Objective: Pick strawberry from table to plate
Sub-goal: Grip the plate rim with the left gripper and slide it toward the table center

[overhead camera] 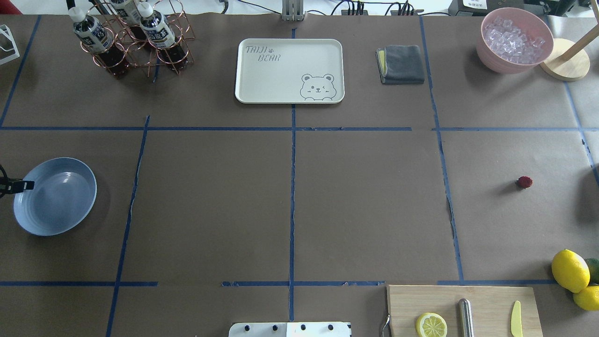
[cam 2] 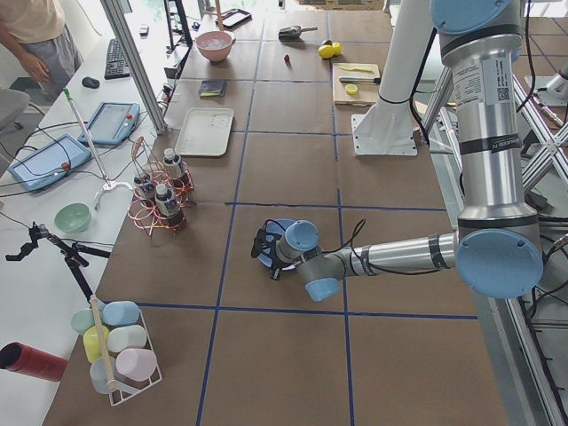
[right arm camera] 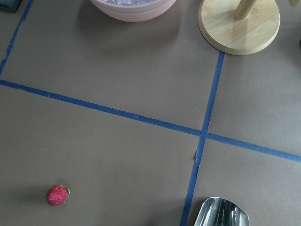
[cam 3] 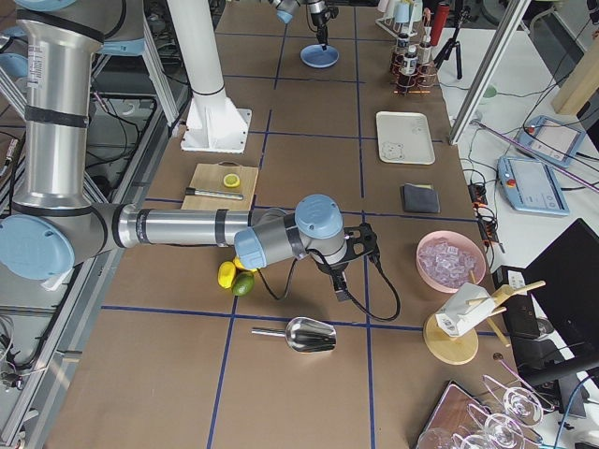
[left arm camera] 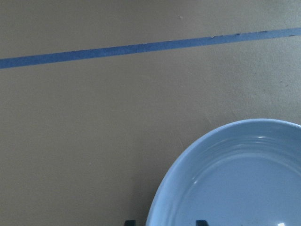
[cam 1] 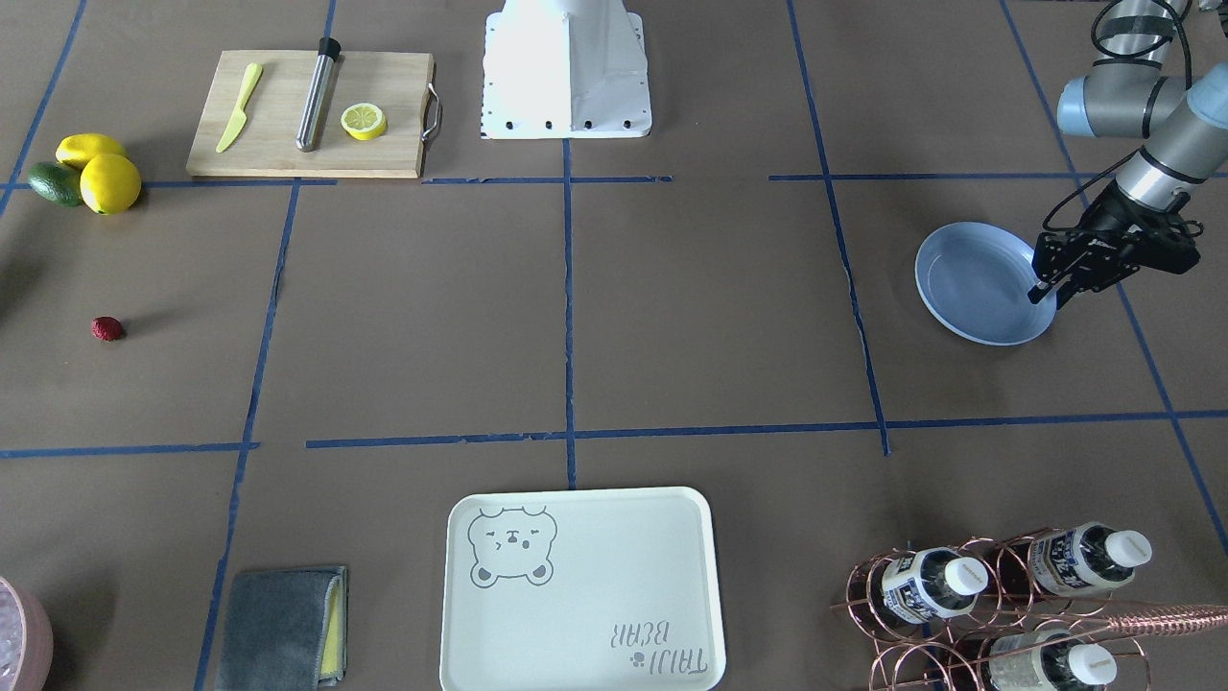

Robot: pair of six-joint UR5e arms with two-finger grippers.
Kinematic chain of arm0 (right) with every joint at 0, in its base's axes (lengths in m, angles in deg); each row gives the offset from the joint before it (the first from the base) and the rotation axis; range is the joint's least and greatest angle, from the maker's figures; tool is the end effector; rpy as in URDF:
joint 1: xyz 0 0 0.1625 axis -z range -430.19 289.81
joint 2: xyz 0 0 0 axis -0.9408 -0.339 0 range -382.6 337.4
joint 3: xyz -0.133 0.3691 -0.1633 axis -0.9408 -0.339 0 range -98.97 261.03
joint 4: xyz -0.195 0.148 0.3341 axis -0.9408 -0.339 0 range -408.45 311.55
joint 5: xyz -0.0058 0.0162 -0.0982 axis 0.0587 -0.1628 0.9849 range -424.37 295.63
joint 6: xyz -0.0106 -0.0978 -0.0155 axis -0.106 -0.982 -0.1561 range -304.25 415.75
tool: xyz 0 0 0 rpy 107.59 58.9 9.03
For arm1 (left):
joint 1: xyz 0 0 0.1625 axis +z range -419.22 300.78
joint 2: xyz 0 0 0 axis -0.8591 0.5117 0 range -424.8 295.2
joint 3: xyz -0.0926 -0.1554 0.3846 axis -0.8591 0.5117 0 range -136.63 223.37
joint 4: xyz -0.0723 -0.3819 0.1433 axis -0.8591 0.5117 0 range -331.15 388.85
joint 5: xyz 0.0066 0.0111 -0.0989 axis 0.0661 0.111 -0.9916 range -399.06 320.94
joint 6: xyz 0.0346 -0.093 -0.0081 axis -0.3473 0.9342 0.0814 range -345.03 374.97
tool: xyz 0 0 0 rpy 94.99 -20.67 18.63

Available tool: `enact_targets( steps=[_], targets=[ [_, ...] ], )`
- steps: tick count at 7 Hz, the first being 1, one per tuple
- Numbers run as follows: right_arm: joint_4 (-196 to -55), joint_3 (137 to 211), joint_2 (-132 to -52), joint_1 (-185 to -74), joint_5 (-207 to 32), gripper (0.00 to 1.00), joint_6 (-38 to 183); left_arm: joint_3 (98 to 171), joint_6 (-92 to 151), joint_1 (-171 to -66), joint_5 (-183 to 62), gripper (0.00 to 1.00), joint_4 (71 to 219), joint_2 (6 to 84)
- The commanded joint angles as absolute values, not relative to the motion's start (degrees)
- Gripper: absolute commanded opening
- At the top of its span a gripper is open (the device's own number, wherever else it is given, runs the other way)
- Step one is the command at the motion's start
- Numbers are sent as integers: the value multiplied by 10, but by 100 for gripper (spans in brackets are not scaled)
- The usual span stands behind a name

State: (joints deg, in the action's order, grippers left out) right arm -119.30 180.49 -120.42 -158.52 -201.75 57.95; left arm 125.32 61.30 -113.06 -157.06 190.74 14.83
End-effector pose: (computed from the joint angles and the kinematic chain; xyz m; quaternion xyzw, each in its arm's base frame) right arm 0.0468 -0.4528 0.5998 0.1519 -0.4006 -0.0683 0.9010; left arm 0.1813 -0.3948 0.6767 0.1857 0.4502 0.0316 0.8728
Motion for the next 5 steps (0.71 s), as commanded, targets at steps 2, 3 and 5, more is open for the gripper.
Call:
enact_targets(
  steps=[2, 3, 5],
  targets=[
    [-1193, 1805, -1204, -1585, -2018, 100, 580, 1335, 615, -1128, -1613, 0, 1879, 148],
    [-1193, 1805, -1203, -1585, -2019, 100, 580, 1399, 616, -1130, -1641, 0, 1795, 161],
    [-1191, 1807, -1203, -1585, -2020, 100, 573, 1465, 630, -1128, -1613, 0, 1637, 271]
  ],
)
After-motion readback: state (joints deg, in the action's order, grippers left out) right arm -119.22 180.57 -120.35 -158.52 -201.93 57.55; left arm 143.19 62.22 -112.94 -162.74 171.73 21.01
